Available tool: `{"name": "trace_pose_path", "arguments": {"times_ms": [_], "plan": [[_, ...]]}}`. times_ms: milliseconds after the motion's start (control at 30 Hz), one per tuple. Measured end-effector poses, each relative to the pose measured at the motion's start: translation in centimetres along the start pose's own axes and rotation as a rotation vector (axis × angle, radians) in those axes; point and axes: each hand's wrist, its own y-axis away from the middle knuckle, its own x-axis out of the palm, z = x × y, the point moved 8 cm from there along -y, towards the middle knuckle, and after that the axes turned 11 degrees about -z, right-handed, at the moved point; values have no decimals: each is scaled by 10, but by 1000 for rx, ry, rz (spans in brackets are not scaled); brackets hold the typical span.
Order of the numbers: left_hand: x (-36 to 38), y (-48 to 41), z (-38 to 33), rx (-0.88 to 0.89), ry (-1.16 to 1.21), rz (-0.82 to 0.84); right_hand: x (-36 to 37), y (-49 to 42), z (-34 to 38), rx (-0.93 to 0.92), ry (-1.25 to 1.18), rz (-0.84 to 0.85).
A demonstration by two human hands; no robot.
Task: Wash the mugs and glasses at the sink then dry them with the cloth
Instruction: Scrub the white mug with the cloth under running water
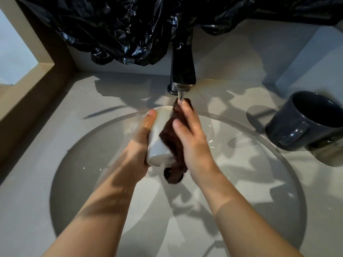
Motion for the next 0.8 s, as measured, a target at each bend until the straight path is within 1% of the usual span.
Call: {"name": "trace_pose_path", "arguments": {"times_ms": [33, 67, 100, 133, 167, 200, 233, 300, 333, 367, 400, 433, 500, 533, 567, 600, 633, 700, 733, 767, 800], "plan": [[3, 1, 0, 10, 1, 6, -5, -6, -4, 105, -111, -39], [6, 2, -1, 23, -4, 12, -8, -9, -13, 250, -191, -75], [9, 2, -1, 41, -21, 18, -10, -9, -21, 370, -194, -87], [10, 2, -1, 57, -20, 17, -12, -6, -27, 434, -153, -82], [8, 1, -2, 66, -7, 5, -12, -1, -30, 431, -112, -53], [5, 0, -2, 58, 24, -19, -12, 4, -28, 369, -61, -39], [1, -2, -2, 45, 35, -44, -8, 8, -21, 253, 7, -28], [-4, -4, -1, 15, -20, -48, 6, 22, -5, -12, 174, 68], [-4, -3, 0, 3, -41, -27, 11, 23, -1, -77, 234, 102], [-2, -1, 2, -11, -39, 0, 10, 20, 2, -96, 238, 89], [0, 1, 4, -17, -24, 20, 5, 13, 3, -64, 167, 52], [3, 2, 5, -13, -17, 33, -3, 5, 4, 16, 45, -18], [9, 5, 7, 10, -37, 40, -13, -7, -11, 292, -185, -111], [10, 5, 7, 22, -37, 31, -12, -5, -20, 389, -203, -100], [8, 3, 6, 24, -13, 6, -11, 0, -27, 423, -174, -79], [6, 2, 5, 14, 30, -21, -13, 4, -29, 376, -91, -63], [3, 0, 4, 0, 64, -45, -12, 7, -27, 283, 10, -73], [-4, 0, 3, -17, 60, -69, 3, 18, -13, -5, 222, 23], [-5, 0, 3, -3, 30, -62, 7, 21, -7, -102, 287, 61], [-5, 0, 2, 9, 8, -37, 10, 20, -2, -145, 299, 79], [-2, 2, 0, 17, 2, 2, 9, 14, 0, -155, 251, 74]]}}
